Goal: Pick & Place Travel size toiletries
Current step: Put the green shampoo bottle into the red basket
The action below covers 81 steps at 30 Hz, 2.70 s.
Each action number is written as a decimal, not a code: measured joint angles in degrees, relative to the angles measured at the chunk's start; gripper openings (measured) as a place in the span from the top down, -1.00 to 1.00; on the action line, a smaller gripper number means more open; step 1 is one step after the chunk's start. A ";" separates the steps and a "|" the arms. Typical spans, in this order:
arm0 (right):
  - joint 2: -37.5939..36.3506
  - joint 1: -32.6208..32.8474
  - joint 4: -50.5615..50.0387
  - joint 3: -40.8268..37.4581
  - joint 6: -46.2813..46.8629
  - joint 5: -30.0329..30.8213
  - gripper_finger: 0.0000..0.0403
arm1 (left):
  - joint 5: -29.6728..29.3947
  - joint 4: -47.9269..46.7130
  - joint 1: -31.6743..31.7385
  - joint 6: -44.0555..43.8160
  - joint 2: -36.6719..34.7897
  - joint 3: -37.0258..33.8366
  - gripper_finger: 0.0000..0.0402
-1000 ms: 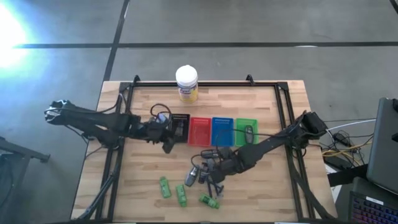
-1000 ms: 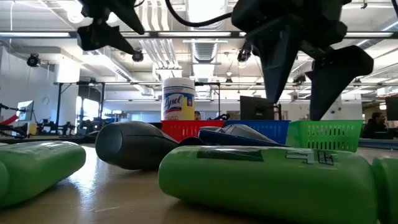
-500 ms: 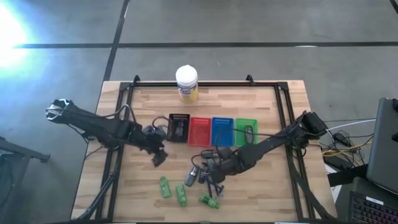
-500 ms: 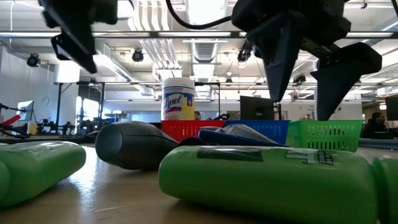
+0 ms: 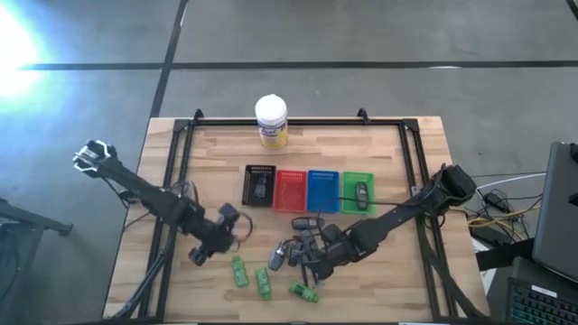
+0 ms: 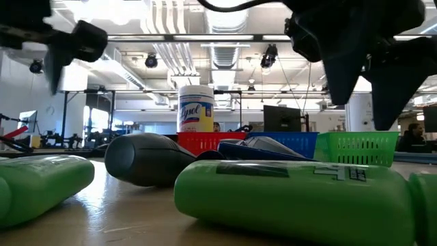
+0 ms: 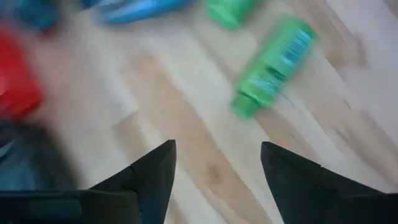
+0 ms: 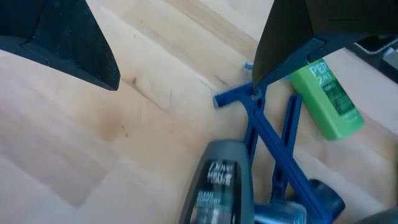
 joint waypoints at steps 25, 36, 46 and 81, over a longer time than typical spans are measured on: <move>0.00 2.92 -0.20 0.04 3.95 0.04 -0.81 | 6.14 14.05 -3.35 13.39 25.49 3.93 -0.18; 0.00 2.92 -0.20 0.04 3.71 0.07 -0.80 | 5.57 14.14 -3.48 9.74 25.02 5.21 0.21; -6.37 7.65 -5.98 1.85 6.53 9.69 -0.80 | 2.58 8.91 -3.40 1.72 20.50 6.73 0.21; -15.87 13.85 -14.56 0.48 36.55 30.26 -0.80 | -3.42 29.07 32.00 -68.65 9.94 6.03 0.22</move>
